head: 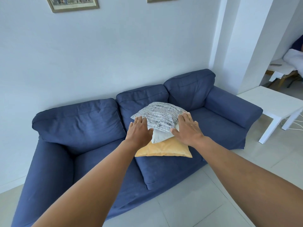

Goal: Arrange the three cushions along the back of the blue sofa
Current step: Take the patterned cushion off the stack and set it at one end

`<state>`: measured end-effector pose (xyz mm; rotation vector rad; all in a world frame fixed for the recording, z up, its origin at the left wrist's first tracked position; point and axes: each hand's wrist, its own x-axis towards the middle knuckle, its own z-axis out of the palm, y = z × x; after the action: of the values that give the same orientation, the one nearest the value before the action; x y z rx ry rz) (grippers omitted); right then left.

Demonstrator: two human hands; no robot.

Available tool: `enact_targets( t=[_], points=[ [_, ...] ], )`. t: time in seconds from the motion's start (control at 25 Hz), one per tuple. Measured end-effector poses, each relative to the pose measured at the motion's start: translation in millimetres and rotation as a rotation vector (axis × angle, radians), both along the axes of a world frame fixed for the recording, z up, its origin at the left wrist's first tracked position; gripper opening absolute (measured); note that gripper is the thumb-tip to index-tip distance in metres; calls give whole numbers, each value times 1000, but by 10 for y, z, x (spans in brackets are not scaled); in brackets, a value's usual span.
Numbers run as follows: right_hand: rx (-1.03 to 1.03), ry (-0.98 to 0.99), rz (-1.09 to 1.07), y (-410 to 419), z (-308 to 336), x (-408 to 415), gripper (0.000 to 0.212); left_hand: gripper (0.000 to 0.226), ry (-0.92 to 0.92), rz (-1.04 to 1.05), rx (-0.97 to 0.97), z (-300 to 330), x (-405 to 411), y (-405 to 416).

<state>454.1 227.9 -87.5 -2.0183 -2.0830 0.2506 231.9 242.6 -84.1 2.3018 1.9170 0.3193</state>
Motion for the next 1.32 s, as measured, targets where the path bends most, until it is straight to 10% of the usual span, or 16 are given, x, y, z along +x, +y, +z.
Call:
enact_targets(
  t=[1.32],
  points=[
    [-288,75,12,3775,-1288,488,78,39,-21,143,-269,-1384,183,3940]
  ],
)
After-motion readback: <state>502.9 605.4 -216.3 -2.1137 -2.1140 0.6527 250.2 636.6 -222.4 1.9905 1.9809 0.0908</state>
